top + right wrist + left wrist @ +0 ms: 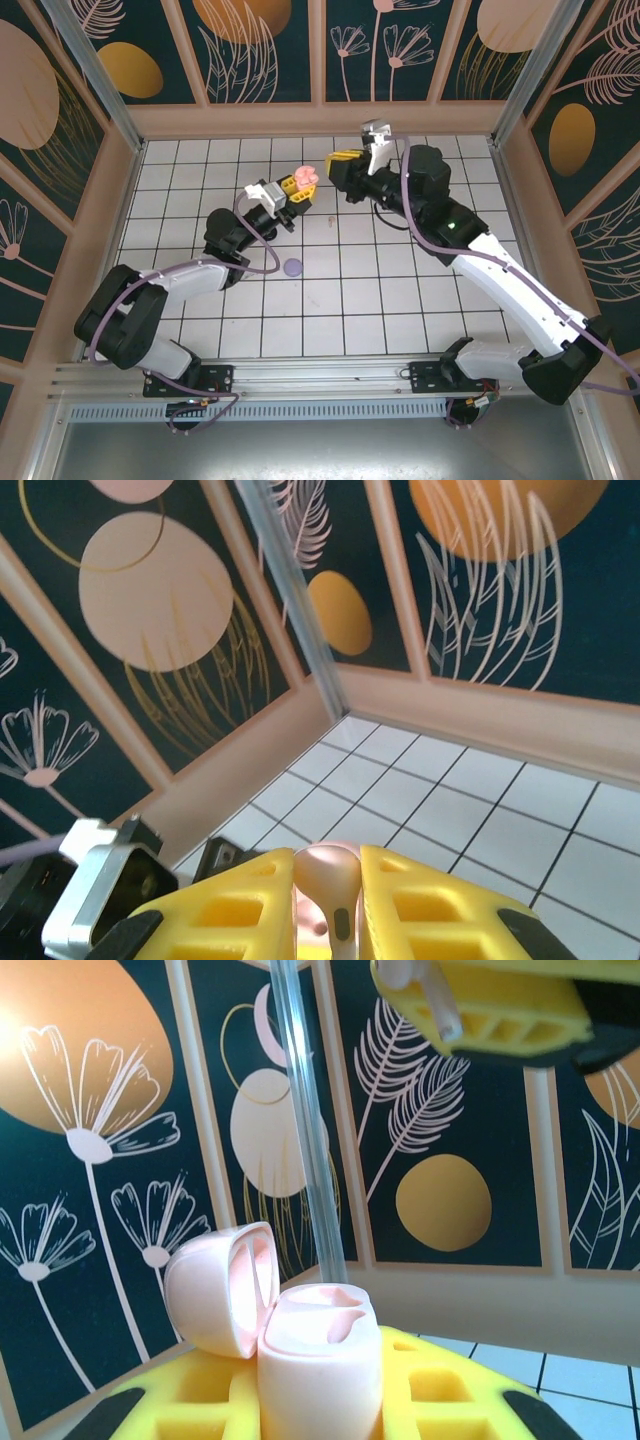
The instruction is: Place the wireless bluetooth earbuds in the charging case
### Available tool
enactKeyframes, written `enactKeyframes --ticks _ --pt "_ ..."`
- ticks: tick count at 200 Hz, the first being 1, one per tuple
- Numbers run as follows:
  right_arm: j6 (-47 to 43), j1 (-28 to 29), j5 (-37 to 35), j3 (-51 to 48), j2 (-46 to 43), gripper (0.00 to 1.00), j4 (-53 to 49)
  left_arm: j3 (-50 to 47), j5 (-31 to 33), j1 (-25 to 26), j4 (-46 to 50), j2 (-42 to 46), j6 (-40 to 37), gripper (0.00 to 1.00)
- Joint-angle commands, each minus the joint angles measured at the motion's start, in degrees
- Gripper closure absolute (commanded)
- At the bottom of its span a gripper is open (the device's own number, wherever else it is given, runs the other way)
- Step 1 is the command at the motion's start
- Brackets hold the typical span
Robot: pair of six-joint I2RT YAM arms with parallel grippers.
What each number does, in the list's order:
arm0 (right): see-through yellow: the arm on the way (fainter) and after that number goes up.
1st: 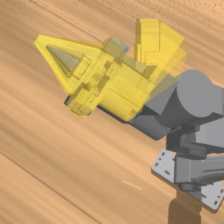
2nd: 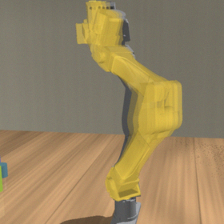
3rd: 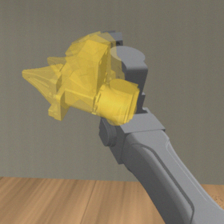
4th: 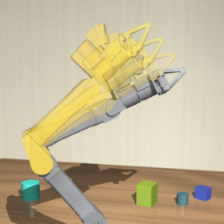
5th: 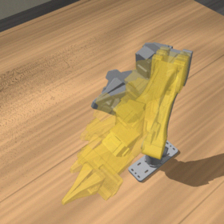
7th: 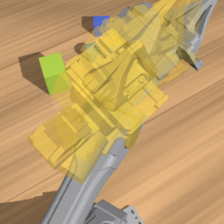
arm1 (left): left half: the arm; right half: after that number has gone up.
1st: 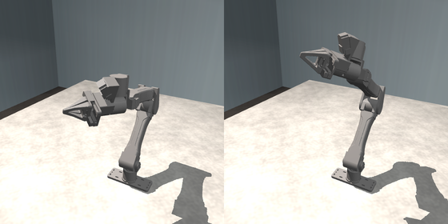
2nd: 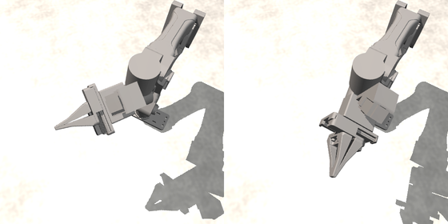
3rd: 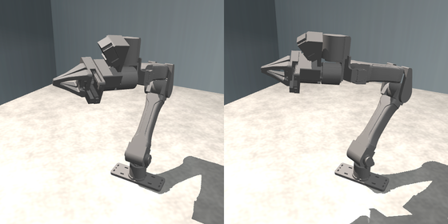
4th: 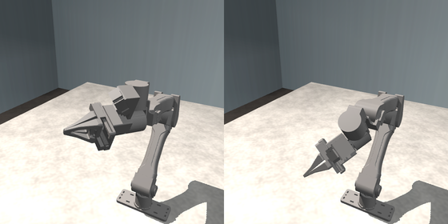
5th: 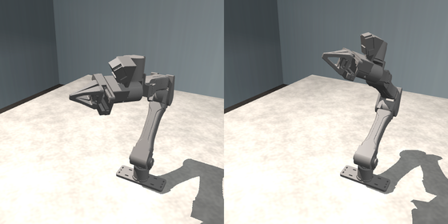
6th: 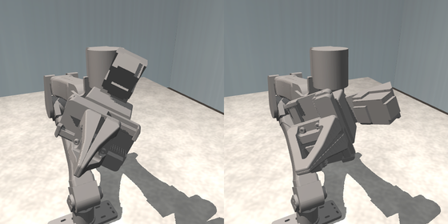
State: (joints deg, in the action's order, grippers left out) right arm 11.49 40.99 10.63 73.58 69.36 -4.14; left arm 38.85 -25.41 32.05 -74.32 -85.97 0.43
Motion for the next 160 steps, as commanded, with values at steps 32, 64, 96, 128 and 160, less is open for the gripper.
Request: enactKeyframes --ticks 32,64,96,128,160 --pt "2.28 0.88 3.42 -2.9 -0.04 0.8 6.48 3.07 -1.26 0.47 -4.78 -1.38 -0.07 1.0" --pt "2.84 1.84 3.78 -2.94 1.59 0.8 7.06 3.16 -2.26 0.48 -4.69 -1.91 0.41 1.0" --pt "2.88 2.77 3.52 -2.61 3.03 0.8 7.29 3.33 -2.53 0.53 -4.43 -1.83 0.63 1.0" --pt "3.23 3.13 3.34 -2.65 3.91 0.8 7.14 3.34 -3.26 0.55 -4.26 -1.59 0.8 1.0" --pt "3.37 3.39 3.17 -2.65 4.54 0.8 7.22 3.17 -3.51 0.49 -3.86 -1.0 0.84 1.0"
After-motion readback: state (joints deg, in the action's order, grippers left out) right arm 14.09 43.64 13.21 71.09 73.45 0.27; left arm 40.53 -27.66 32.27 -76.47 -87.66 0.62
